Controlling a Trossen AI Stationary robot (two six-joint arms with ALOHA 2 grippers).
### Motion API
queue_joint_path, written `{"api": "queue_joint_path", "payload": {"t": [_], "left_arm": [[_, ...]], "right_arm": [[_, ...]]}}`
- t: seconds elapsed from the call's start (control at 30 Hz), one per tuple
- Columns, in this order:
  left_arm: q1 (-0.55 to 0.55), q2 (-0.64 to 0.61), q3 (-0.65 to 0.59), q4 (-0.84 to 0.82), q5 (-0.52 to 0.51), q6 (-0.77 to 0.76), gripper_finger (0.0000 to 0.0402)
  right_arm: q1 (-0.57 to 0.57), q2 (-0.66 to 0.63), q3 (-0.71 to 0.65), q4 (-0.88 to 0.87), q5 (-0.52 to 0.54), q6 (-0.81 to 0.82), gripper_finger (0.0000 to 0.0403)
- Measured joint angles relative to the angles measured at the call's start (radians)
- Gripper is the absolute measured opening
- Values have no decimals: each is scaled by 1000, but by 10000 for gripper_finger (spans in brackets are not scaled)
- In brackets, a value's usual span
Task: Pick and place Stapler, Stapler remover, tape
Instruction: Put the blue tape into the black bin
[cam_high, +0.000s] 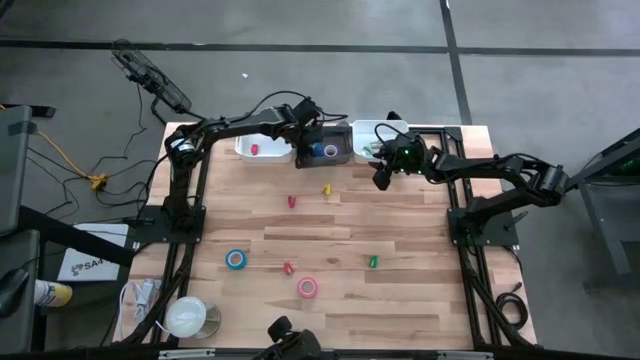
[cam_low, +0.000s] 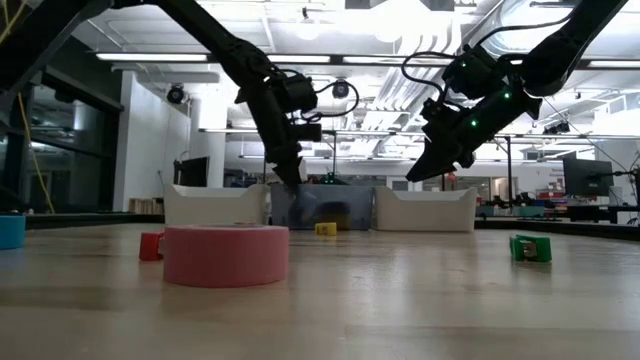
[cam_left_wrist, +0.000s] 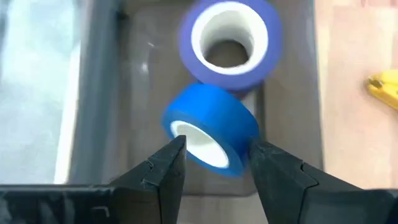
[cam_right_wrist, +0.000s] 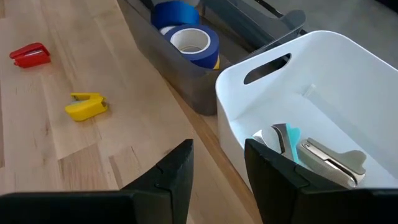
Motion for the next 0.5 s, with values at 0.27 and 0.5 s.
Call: {"api": "queue_joint_path", "payload": {"t": [0.27, 0.5], "left_arm": [[0, 0, 48, -25, 22, -9, 168], [0, 0, 48, -25, 21, -25, 168]], "right_arm": [[0, 0, 0, -1, 0, 0, 136], [0, 0, 0, -1, 0, -1, 136]]}}
